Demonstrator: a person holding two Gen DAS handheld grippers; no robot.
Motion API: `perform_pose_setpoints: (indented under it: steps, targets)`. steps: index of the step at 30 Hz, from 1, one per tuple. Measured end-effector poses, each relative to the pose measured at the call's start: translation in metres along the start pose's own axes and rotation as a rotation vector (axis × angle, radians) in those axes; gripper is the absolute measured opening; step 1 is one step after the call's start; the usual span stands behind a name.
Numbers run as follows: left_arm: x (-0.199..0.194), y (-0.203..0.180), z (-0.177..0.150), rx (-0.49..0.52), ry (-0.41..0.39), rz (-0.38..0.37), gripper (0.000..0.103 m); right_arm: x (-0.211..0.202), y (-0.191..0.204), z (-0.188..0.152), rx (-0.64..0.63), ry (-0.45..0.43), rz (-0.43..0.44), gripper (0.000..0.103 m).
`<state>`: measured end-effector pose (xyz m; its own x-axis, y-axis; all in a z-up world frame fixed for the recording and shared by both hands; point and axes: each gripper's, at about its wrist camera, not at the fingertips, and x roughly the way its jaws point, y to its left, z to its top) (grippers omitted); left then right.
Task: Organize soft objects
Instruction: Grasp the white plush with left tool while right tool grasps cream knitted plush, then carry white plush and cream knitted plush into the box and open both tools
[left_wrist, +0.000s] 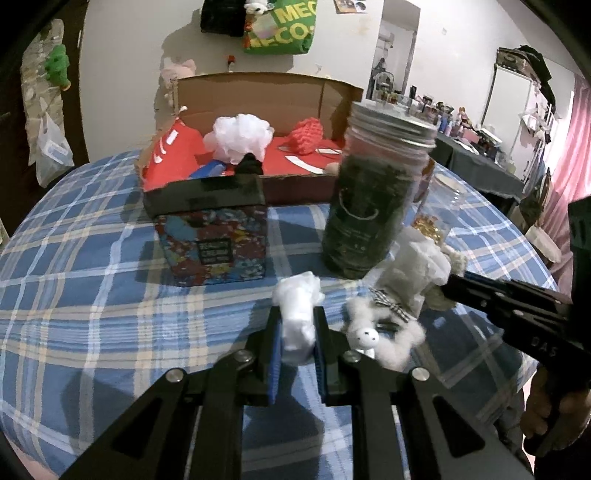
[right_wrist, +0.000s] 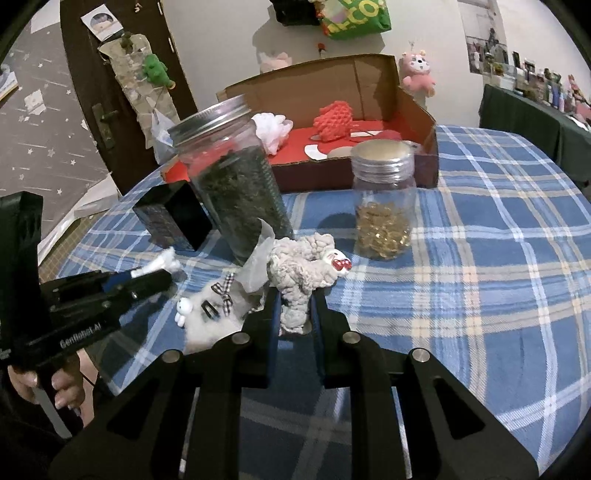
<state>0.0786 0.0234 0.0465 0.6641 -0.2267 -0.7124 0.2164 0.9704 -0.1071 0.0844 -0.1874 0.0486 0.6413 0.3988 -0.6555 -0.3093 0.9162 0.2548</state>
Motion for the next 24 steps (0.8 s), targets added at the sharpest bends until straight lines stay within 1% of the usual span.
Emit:
perform_pose_setpoints:
  steps: [12, 16, 24]
  targets:
    - [-0.012, 0.032, 0.002, -0.058, -0.01, 0.037, 0.016, -0.019, -0.027, -0.001, 0.058, -0.019, -0.054, 0.015]
    - [-0.011, 0.046, 0.001, -0.083, 0.009, 0.038, 0.016, -0.02, -0.035, 0.0, 0.081, -0.016, -0.055, 0.015]
    - [-0.013, 0.073, 0.003, -0.111, 0.018, 0.071, 0.016, -0.027, -0.052, 0.004, 0.105, -0.023, -0.102, 0.015]
